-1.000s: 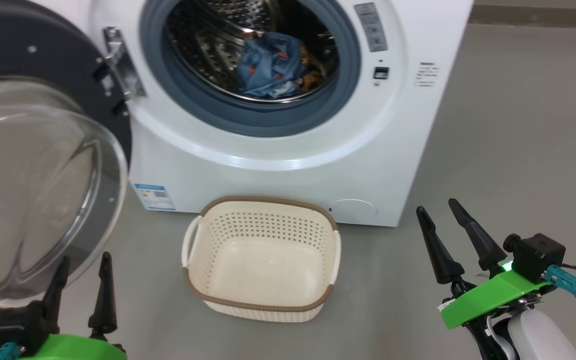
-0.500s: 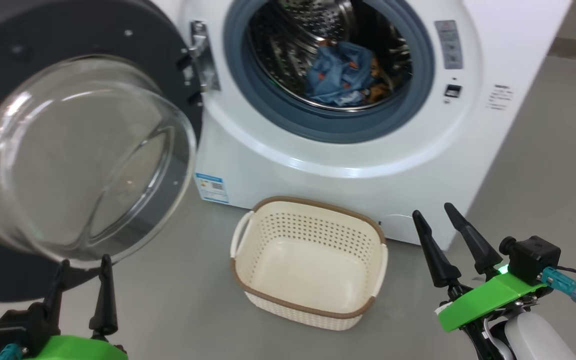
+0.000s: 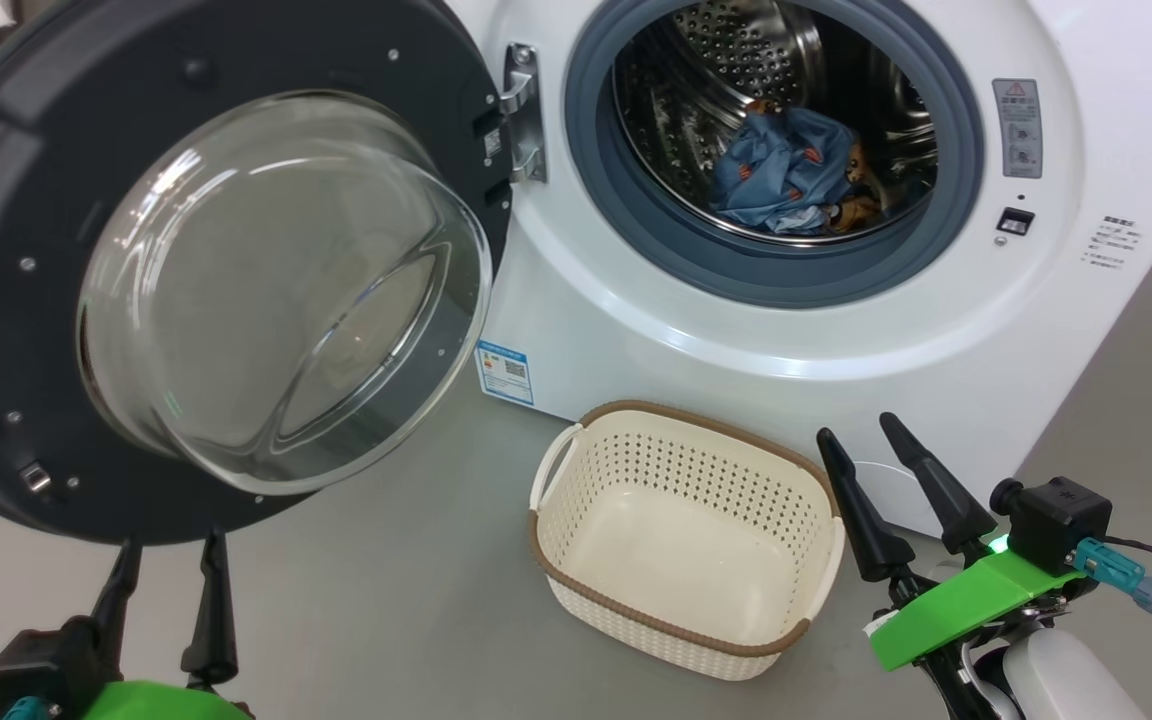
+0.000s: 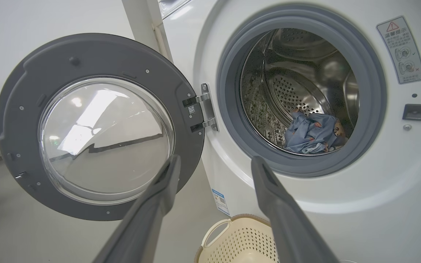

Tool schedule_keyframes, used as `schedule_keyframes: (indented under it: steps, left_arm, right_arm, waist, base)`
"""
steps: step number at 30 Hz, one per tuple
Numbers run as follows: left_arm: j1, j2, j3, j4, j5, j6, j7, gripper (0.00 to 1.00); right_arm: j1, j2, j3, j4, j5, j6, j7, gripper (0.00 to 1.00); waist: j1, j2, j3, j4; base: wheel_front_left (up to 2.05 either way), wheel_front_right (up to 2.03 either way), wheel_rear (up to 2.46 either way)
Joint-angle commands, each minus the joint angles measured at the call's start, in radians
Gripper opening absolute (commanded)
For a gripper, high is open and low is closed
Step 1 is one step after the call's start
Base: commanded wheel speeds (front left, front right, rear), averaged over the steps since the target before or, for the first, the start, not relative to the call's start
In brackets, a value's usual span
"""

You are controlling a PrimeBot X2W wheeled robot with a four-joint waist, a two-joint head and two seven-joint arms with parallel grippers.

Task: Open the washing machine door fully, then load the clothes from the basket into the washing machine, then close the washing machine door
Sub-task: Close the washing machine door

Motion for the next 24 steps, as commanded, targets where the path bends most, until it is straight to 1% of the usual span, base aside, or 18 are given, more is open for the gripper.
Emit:
schedule_keyframes:
  steps: [1, 9, 24]
  left_arm:
    - [-0.024, 0.027, 0.036, -0.028, -0.003, 0.004, -0.003, 1.00]
    - [-0.027, 0.034, 0.038, -0.029, -0.009, 0.007, -0.005, 1.00]
    - [-0.031, 0.046, 0.040, -0.033, -0.017, 0.017, -0.005, 1.00]
  right_arm:
    - [0.010, -0.003, 0.017, -0.022, 0.004, 0.002, -0.005, 1.00]
    - [0.007, 0.000, 0.016, -0.022, 0.002, 0.002, -0.005, 1.00]
    - [0.006, -0.001, 0.015, -0.023, 0.005, 0.002, -0.005, 1.00]
  waist:
    - [0.0000, 0.0000, 0.000, 0.008]
    - [0.0000, 0.0000, 0.003, 0.019]
    - [0.0000, 0.0000, 0.005, 0.007]
  base:
    - [0.00, 0.00, 0.00]
    - [0.00, 0.00, 0.00]
    - [0.00, 0.00, 0.00]
